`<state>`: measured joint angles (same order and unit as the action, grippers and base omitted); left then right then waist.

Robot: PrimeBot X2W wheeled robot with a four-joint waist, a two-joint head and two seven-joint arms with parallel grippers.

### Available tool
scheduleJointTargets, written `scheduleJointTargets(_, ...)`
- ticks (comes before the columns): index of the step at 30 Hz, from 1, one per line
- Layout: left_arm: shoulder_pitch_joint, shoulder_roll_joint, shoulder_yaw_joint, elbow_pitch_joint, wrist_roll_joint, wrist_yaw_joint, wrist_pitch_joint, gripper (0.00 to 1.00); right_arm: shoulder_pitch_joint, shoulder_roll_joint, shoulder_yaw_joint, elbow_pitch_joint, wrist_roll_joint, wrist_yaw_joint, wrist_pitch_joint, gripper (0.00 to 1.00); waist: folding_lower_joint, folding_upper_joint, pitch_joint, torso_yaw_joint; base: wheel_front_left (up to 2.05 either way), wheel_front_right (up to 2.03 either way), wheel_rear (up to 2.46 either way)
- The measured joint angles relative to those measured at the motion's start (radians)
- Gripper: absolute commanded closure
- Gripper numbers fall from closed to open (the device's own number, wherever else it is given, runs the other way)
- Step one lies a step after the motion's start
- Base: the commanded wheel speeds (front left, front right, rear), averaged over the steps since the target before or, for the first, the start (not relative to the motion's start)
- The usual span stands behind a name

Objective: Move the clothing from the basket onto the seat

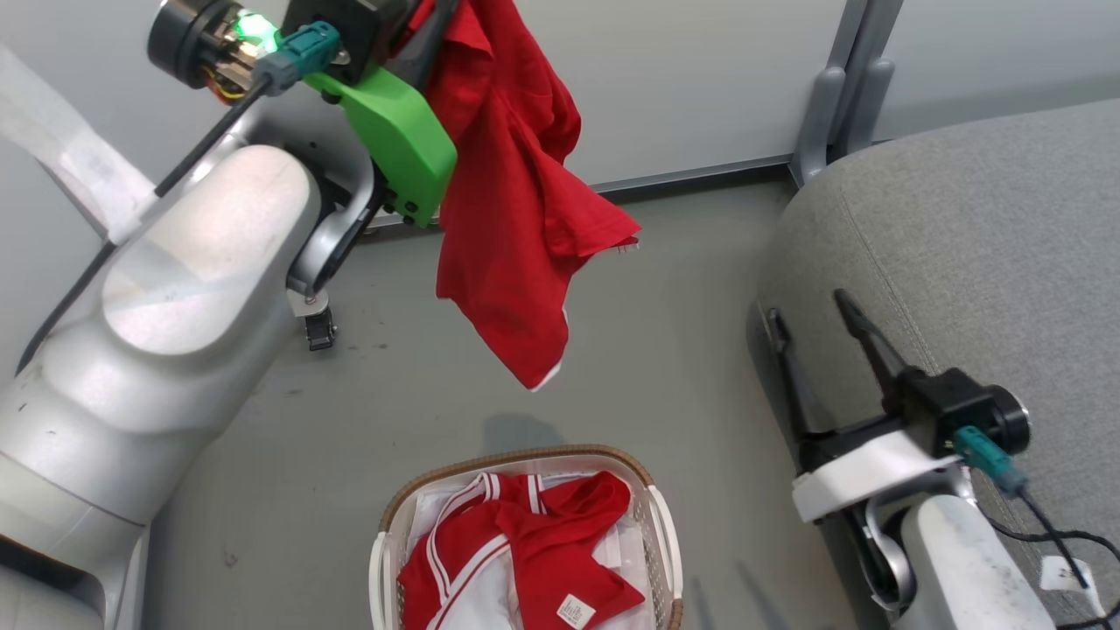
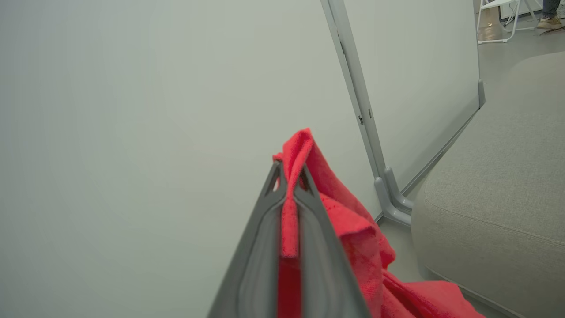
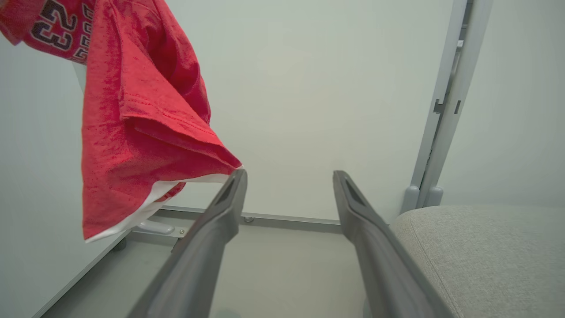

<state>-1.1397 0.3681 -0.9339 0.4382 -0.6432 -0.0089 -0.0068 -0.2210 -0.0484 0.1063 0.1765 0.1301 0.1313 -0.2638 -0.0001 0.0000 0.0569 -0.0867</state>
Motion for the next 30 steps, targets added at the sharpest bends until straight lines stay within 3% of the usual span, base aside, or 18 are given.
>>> scheduleJointTargets(13,-0.029,-0.043,-0.019,-0.028,0.0,-0.004,0.01,1.0,-0.205,0.0,0.158,0.211,-0.182,0.0,0.0,0.0,0.0,0.0,-0.009,0.039,0.0,0.0,0.0)
scheduleJointTargets(30,-0.027,-0.081,-0.073,-0.112,-0.011,-0.044,-0.005,1.0,-0.352,0.0,0.303,0.331,-0.205,0.0,0.0,0.0,0.0,0.0,-0.022,0.088,0.0,0.0,0.0)
